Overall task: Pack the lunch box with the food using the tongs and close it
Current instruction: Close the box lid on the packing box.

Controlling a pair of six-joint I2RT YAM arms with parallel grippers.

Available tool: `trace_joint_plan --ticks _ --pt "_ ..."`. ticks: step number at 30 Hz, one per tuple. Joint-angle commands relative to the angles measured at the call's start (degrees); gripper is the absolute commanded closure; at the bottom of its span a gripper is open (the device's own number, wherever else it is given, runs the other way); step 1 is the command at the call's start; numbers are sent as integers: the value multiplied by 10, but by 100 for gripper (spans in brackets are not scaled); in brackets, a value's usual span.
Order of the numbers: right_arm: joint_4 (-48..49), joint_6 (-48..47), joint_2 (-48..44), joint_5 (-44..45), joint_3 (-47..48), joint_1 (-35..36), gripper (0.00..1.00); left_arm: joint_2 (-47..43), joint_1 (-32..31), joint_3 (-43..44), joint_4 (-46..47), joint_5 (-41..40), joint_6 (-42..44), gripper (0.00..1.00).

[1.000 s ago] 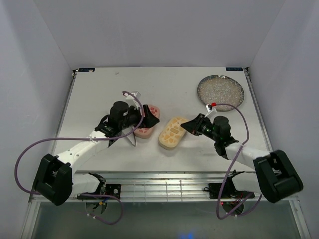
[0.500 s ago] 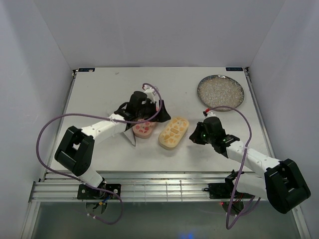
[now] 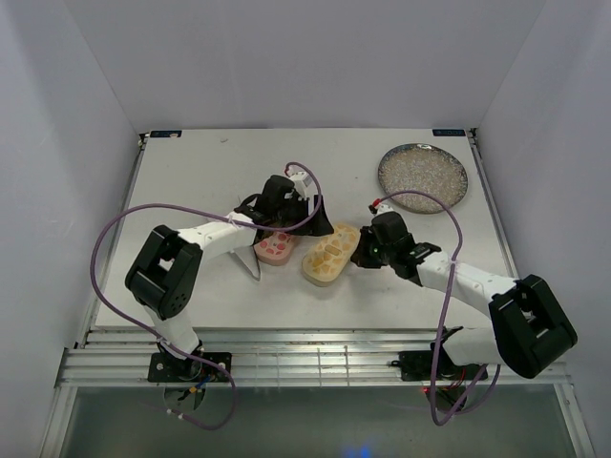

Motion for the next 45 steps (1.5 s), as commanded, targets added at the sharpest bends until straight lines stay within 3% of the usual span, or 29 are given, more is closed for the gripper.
trace_joint_plan --ticks 1,8,16,22,32,45 --pt "34 -13 9 -1 34 9 92 -22 -9 2 19 15 -8 13" --pt "28 -13 28 3 38 9 92 -21 -11 -8 44 37 -17 13" --pt "-8 -17 -16 -1 44 11 92 -29 -12 -14 37 29 -14 13" --pt "9 -7 13 -36 51 18 92 -32 -12 -9 26 25 -11 14" --pt "29 -8 48 -10 69 18 92 -42 -16 -33 31 25 -19 15" --pt "-9 -26 -21 23 83 14 92 -102 -17 -25 -4 9 -3 16"
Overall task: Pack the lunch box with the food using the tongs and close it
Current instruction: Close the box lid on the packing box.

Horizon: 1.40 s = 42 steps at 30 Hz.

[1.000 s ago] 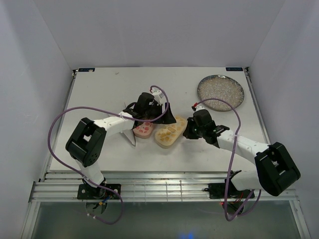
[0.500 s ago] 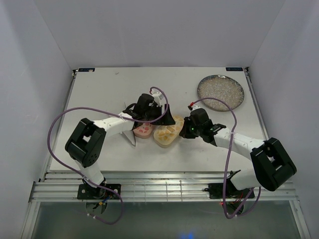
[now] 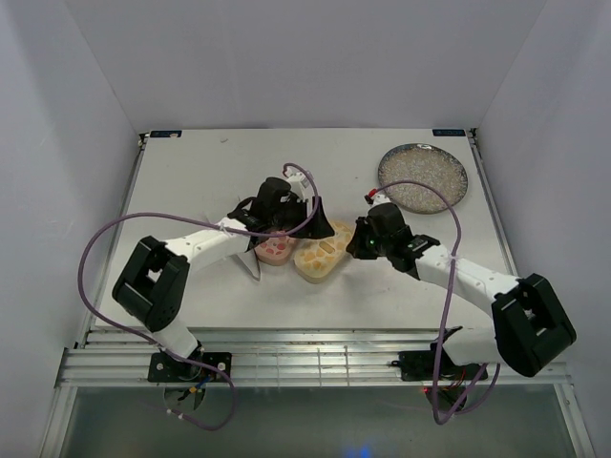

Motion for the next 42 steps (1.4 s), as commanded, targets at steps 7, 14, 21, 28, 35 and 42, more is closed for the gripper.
trace_joint_plan --ticks 7,14,21,28,35,42 --pt "-48 -56 19 34 158 -10 92 -130 -6 -52 -31 -50 19 73" --pt "-36 -51 103 32 154 -10 92 -132 -8 -130 -11 -75 19 100" --pt "5 -22 140 3 77 -9 92 -64 -19 -177 26 -107 4 100" --pt "-31 -38 90 20 108 -9 92 -105 -27 -152 -10 -136 4 100" --pt "-43 -62 59 -20 160 -9 92 -168 -33 -104 -57 -120 10 100" --pt "91 -31 51 -150 68 39 92 -191 -33 -150 -48 -144 0 100"
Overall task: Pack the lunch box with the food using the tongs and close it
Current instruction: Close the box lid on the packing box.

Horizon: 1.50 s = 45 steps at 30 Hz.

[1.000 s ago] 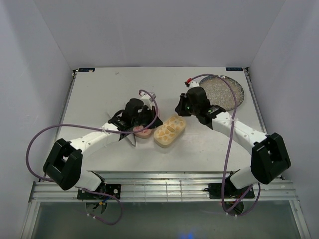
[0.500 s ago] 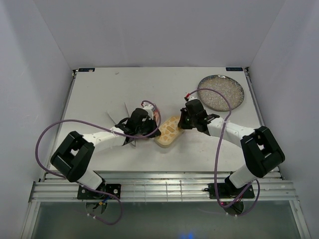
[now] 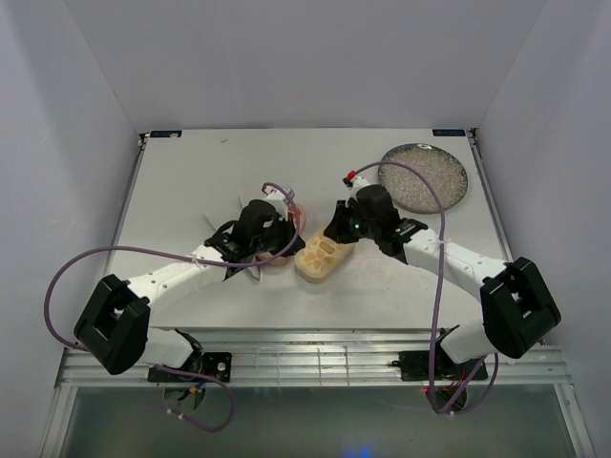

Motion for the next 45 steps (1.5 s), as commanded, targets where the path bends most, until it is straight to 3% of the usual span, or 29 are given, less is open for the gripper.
trace_joint_plan --ticks 1,8,16,21,27,33,39,43,45 --pt "100 19 -6 -84 -70 40 92 -22 -3 -33 -4 -46 -4 100" --pt "125 69 21 -20 -159 60 92 -21 -3 -40 -9 -56 -6 100" --pt "3 14 -25 21 -30 74 92 -51 -3 -16 -32 -71 -15 100" --pt "3 4 -15 16 36 77 92 -91 5 30 -74 -161 -7 100" --pt "65 16 53 -20 36 85 92 -114 11 66 -94 -175 3 100" --pt "100 49 154 -48 -18 85 92 -112 16 39 -81 -175 1 100" --pt "57 47 91 -6 -2 89 92 -90 24 48 -81 -161 1 100" --pt "26 26 58 6 47 89 92 -85 27 60 -77 -146 1 88" --pt "5 23 45 11 55 89 92 -74 27 70 -79 -143 3 61"
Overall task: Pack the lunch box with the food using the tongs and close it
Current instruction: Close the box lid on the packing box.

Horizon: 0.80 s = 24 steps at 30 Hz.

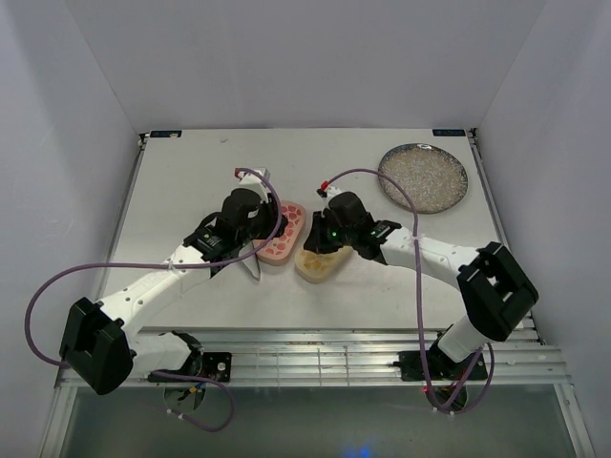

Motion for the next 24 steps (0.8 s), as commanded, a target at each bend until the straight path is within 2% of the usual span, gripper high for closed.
trace_joint_plan --ticks 1,2,4,7,8,9,11,12,14,16,17,20,21,24 --pt "-29 -20 -42 28 40 3 92 10 3 32 -6 12 4 52" --pt "-30 -20 -45 34 36 3 92 18 3 39 -10 12 7 42" --pt "-35 2 -60 75 15 2 92 43 3 57 -21 11 13 33" --pt "-39 41 -85 135 -24 0 75 79 3 80 -35 -3 29 20" --pt "-40 48 -92 139 -33 -4 65 90 3 85 -40 -11 31 15" --pt "-42 56 -104 142 -40 -6 61 101 6 99 -46 -14 38 7" --pt "-51 73 -119 146 -59 -7 53 136 9 114 -64 2 42 2" --pt "-58 81 -135 159 -64 -7 43 145 9 118 -64 10 43 2" --pt "-72 99 -154 175 -80 -8 33 167 9 122 -62 20 47 2" --pt "-73 109 -186 203 -94 -11 30 178 12 129 -66 1 47 2" --pt "-71 121 -196 208 -110 -14 24 183 22 132 -66 0 46 2" --pt "-76 140 -222 204 -125 -21 13 191 28 136 -44 51 61 7" --pt "-78 156 -229 198 -126 -21 12 204 28 139 -39 112 72 8" --pt "-82 182 -239 202 -140 -22 12 239 27 156 -39 168 90 16"
